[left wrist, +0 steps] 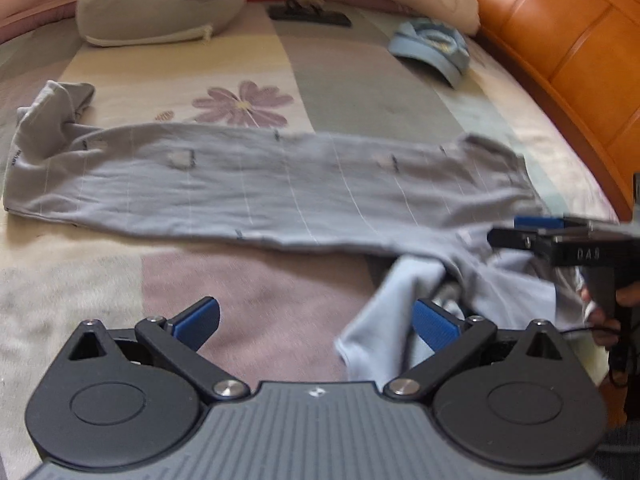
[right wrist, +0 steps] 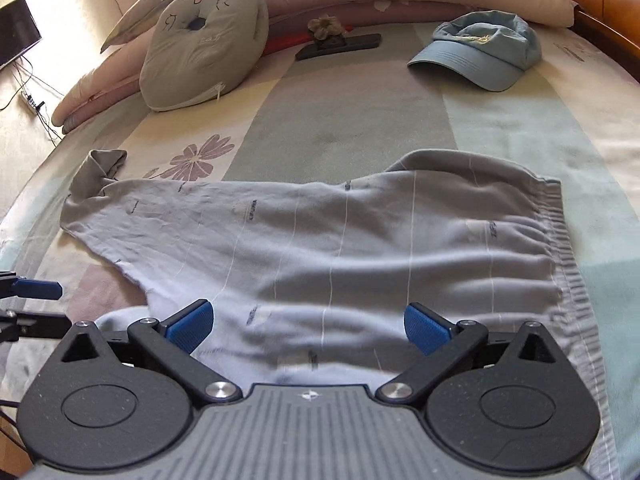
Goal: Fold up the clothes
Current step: 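Lay the leg flat and open the left gripper, then reach toward the bunched fabric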
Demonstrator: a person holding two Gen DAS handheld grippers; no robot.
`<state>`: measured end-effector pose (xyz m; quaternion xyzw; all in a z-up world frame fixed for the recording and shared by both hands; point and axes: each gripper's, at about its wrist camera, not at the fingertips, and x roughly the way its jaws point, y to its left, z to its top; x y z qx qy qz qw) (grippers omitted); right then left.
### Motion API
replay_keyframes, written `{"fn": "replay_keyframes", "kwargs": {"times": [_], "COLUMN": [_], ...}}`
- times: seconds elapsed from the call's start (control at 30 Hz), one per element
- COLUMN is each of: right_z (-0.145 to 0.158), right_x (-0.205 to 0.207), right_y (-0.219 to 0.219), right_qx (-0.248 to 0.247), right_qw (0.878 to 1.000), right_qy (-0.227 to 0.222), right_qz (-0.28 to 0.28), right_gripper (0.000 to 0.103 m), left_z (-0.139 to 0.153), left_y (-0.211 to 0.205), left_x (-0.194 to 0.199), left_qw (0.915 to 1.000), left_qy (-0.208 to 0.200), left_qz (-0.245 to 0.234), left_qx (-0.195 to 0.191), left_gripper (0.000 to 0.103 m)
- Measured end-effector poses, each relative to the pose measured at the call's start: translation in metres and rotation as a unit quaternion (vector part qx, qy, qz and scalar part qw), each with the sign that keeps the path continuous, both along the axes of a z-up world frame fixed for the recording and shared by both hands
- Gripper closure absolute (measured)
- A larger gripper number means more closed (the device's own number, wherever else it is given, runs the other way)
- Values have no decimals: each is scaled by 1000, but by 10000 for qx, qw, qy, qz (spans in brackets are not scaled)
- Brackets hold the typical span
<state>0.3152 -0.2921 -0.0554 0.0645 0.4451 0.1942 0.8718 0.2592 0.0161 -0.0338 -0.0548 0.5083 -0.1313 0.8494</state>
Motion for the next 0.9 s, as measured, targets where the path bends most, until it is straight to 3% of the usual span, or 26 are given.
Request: {"fn": "replay_keyframes", "kwargs": {"times": [0.17, 0.47, 0.7, 0.9], "right_z": [5, 10, 12, 13], "right_x": [-8, -10, -17, -22], "right_y": [-2, -5, -14, -23], "right_qx": [108, 165, 247, 145], "right_qw": [9999, 9994, 9992, 9994], "right_qy": [-106, -244, -283, -320], "right_qz": [3, 161, 129, 29], "right_gripper": [0, 0, 0, 0], "left_z": [-11, -11, -32, -32], "left_y": [-8, -45, -68, -60], "left_x": [-6, 7, 34, 31], "left_qw": [9993, 9993, 9972, 9940], "left_qy": [361, 217, 449, 442], "left_qz": [2, -114, -281, 373], "left_qx": [90, 269, 528, 927], "left_gripper": [1, 1, 1, 1]}}
